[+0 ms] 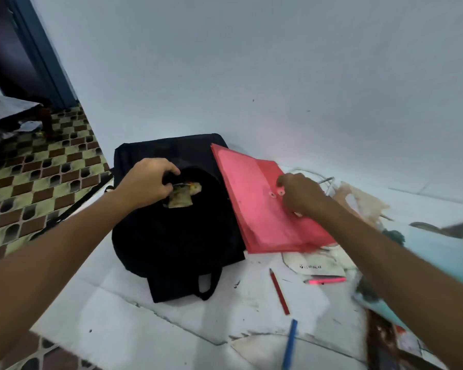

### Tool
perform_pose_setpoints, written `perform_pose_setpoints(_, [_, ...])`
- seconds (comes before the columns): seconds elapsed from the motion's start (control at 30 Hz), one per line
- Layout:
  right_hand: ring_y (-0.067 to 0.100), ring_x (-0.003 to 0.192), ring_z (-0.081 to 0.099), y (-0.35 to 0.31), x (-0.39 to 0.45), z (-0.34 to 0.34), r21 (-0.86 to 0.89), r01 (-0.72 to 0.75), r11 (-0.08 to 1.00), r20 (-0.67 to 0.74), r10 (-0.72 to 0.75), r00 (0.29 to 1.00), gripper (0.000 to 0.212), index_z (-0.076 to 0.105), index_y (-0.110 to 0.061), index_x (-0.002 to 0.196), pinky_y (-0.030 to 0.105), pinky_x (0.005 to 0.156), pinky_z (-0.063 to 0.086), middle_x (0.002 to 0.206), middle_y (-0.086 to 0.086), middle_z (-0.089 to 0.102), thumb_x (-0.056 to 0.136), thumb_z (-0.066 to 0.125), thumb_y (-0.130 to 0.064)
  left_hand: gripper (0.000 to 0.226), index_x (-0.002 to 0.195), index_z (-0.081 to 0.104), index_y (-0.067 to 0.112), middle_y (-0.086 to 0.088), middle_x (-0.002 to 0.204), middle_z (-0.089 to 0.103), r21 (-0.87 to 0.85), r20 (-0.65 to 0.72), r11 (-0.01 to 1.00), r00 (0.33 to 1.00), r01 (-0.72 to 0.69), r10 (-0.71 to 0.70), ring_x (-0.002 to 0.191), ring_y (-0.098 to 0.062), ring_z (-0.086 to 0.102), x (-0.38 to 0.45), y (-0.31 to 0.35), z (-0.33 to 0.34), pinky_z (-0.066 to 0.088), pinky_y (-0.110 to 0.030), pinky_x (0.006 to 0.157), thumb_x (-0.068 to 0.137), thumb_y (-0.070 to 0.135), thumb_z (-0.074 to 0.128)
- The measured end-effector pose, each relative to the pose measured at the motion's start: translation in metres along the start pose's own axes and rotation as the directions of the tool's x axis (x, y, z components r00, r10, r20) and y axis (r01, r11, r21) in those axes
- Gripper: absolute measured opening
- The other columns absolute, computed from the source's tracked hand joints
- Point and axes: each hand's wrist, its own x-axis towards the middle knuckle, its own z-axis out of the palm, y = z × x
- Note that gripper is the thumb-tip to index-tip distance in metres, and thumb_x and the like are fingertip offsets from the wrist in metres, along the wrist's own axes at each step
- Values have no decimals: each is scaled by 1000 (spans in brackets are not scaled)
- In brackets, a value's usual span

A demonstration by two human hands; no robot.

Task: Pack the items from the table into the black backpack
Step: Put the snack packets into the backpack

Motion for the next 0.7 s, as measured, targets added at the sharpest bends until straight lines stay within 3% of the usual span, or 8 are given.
perform_pose_setpoints(0.1, [38,111,55,29,-1,27,-178,88,980,167,-58,984,41,42,-14,135,51,90,48,123,17,55,95,37,-22,31,103,72,8,-8,103,71,31,67,999,997,22,-24,95,-27,64,4,2,6,50,-38,87,73,3,70])
perform_pose_setpoints(0.2, [34,104,59,40,0,48,-306,142,941,163,-96,982,46,33,-16,138,57,91,47,116,12,59,93,41,-19,30,104,72,9,-7,105,70,52,92,996,993,67,-71,97,-27,63,6,6,6,50,-40,88,75,5,68])
perform_pose_setpoints(0.3, [29,94,63,44,2,59,-350,138,927,41,-132,990,36,41,-16,129,46,81,53,107,7,63,94,44,-21,33,109,70,11,-6,109,68,86,103,992,989,93,-102,102,-27,61,5,9,5,50,-43,89,76,8,68])
perform_pose_setpoints(0.4, [28,92,63,35,2,51,-209,178,961,-96,-201,975,35,44,-14,127,35,71,47,105,8,64,92,48,-16,36,112,68,12,-6,113,67,109,93,988,988,112,-122,107,-27,60,2,11,4,49,-43,92,77,8,67])
perform_pose_setpoints(0.5, [30,88,63,17,-1,25,224,204,953,-310,-129,942,38,50,-15,118,34,69,45,99,8,66,83,50,-3,39,117,67,11,-6,117,66,109,92,986,986,128,-138,112,-27,59,-2,16,1,47,-41,97,78,5,66])
perform_pose_setpoints(0.6, [8,67,64,-15,-10,-6,681,345,646,-436,-20,900,42,54,-15,109,23,62,48,80,-1,65,74,53,9,44,122,65,10,-6,123,64,112,104,982,981,150,-162,117,-25,56,-7,21,-6,44,-38,102,79,1,64])
perform_pose_setpoints(0.63, [0,62,61,-27,-13,-14,773,371,515,-436,6,900,44,54,-15,108,18,61,47,78,-3,64,72,55,12,45,123,64,10,-6,124,63,115,106,981,980,154,-166,118,-25,56,-9,22,-9,43,-38,102,79,-1,63])
perform_pose_setpoints(0.7, [2,63,60,-55,-19,-21,880,392,267,-396,-39,917,45,54,-14,107,22,63,49,82,3,64,72,57,16,48,124,64,10,-6,126,63,112,100,981,980,160,-171,118,-25,56,-12,23,-16,44,-37,102,78,-4,60])
